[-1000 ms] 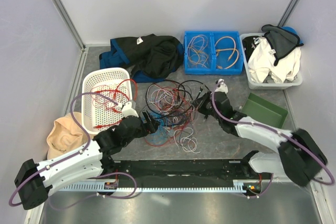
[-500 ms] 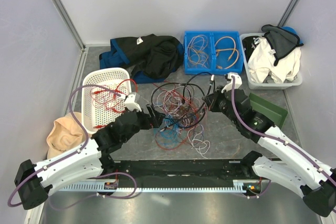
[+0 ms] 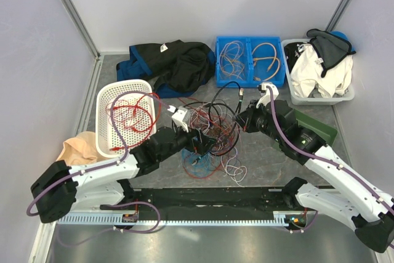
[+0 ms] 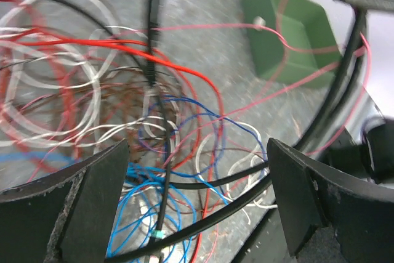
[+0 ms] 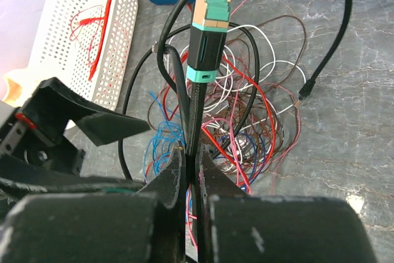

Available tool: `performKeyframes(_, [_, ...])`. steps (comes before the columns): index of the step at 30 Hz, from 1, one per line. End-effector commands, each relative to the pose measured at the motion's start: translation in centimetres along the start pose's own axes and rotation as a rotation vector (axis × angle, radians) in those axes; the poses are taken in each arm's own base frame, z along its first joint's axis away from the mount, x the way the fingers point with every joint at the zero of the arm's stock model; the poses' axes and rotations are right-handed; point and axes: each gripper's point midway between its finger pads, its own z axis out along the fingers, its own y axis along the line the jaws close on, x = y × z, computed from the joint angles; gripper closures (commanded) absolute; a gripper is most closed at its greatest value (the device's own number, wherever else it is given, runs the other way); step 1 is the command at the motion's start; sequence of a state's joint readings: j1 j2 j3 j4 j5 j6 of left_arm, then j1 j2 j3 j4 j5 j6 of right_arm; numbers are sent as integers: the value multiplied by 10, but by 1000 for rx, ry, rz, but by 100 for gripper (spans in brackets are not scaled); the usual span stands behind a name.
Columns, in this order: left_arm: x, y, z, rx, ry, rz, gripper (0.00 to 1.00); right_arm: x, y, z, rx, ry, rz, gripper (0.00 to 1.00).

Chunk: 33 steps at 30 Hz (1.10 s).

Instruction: Untangle the cables

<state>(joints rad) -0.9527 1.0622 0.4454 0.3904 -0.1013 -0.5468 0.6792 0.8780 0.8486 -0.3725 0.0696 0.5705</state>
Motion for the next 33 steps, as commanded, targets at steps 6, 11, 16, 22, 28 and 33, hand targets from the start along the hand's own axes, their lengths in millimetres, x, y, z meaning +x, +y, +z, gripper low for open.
performKeyframes(6, [-14, -55, 21, 228, -18, 110, 7, -22, 25, -10, -86, -35, -23, 100])
performKeyframes(11, [2, -71, 24, 319, 52, 114, 28, -23, 22, -9, -70, -34, -34, 100])
performKeyframes(16, [6, -77, 19, 352, 87, 112, 32, -22, 19, -4, -51, -30, -41, 100])
performKeyframes(22, [-18, -37, 6, 121, -42, 61, 4, -24, 20, -5, -51, -37, -34, 100])
performKeyframes(28, [-21, -30, -10, 105, -75, 36, 0, -18, 18, -1, -49, -20, -26, 100])
performKeyframes(33, [-8, -54, -6, 246, -8, 79, 0, -20, 24, -3, -73, -21, -16, 100])
